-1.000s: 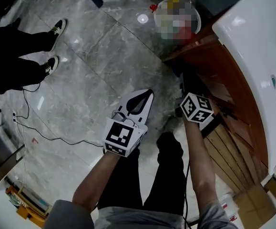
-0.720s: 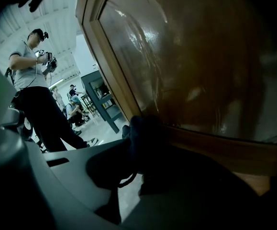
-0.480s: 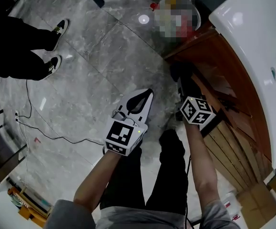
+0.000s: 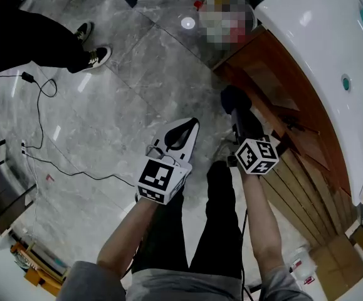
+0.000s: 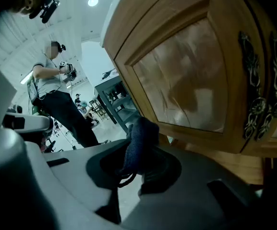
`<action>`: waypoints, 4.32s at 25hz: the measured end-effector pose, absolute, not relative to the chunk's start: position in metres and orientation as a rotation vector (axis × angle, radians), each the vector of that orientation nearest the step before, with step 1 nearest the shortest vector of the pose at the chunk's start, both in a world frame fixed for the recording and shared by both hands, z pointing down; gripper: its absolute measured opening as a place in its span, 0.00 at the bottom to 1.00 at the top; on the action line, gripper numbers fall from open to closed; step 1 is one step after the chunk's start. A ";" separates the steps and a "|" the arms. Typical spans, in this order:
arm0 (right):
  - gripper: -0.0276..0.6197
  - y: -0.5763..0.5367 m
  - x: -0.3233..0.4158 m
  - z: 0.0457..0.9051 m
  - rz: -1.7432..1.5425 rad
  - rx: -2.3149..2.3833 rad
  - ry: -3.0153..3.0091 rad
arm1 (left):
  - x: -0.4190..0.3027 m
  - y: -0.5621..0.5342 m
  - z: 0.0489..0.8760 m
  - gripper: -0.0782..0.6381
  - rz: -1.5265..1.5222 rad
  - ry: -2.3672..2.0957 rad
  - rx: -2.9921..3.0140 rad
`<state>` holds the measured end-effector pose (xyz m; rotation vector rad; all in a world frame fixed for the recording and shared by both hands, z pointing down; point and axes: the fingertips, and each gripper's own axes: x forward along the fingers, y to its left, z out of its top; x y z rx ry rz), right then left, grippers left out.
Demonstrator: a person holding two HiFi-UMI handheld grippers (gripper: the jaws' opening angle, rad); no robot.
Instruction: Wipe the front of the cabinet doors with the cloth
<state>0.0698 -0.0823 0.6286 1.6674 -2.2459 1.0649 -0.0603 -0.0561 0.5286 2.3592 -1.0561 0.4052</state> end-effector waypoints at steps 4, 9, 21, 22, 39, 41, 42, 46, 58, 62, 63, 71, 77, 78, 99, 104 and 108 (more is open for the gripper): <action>0.13 -0.073 0.076 0.597 1.034 1.684 -2.295 | -0.056 -0.052 0.513 0.12 0.390 -1.080 2.360; 0.13 -0.062 0.086 0.544 0.969 1.711 -2.377 | -0.046 -0.047 0.492 0.12 0.371 -1.090 2.362; 0.13 -0.053 0.113 0.479 0.890 1.769 -2.488 | -0.025 -0.045 0.469 0.12 0.349 -1.106 2.360; 0.13 -0.054 0.114 0.477 0.885 1.773 -2.491 | -0.025 -0.046 0.469 0.12 0.351 -1.104 2.360; 0.13 -0.086 0.136 0.467 0.827 1.834 -2.496 | -0.005 -0.062 0.470 0.12 0.345 -1.052 2.407; 0.13 -0.091 0.138 0.469 0.827 1.847 -2.484 | -0.002 -0.065 0.470 0.12 0.340 -1.048 2.410; 0.13 -0.094 0.139 0.470 0.829 1.859 -2.472 | 0.000 -0.067 0.470 0.12 0.338 -1.047 2.412; 0.13 -0.104 0.143 0.478 0.850 1.896 -2.419 | 0.007 -0.070 0.473 0.12 0.344 -1.018 2.418; 0.13 -0.115 0.146 0.486 0.951 1.972 -2.383 | 0.012 -0.079 0.479 0.12 0.366 -0.985 2.427; 0.13 -0.118 0.146 0.493 0.986 1.990 -2.365 | 0.012 -0.079 0.484 0.12 0.369 -0.979 2.419; 0.13 -0.118 0.147 0.496 0.999 1.995 -2.358 | 0.013 -0.079 0.486 0.12 0.371 -0.976 2.416; 0.13 -0.127 0.150 0.524 1.048 2.017 -2.293 | 0.014 -0.081 0.501 0.12 0.386 -0.954 2.404; 0.13 -0.130 0.149 0.548 1.106 2.004 -2.260 | 0.019 -0.085 0.511 0.12 0.393 -0.941 2.398; 0.13 -0.131 0.149 0.553 1.118 2.003 -2.253 | 0.020 -0.086 0.512 0.12 0.394 -0.940 2.397; 0.13 -0.128 0.153 0.656 1.214 1.937 -2.095 | 0.012 -0.091 0.558 0.12 0.461 -0.961 2.330; 0.13 -0.124 0.155 0.677 1.228 1.917 -2.050 | 0.012 -0.092 0.561 0.12 0.450 -0.973 2.323; 0.13 -0.123 0.153 0.687 1.224 1.895 -2.048 | 0.008 -0.095 0.562 0.12 0.443 -0.994 2.326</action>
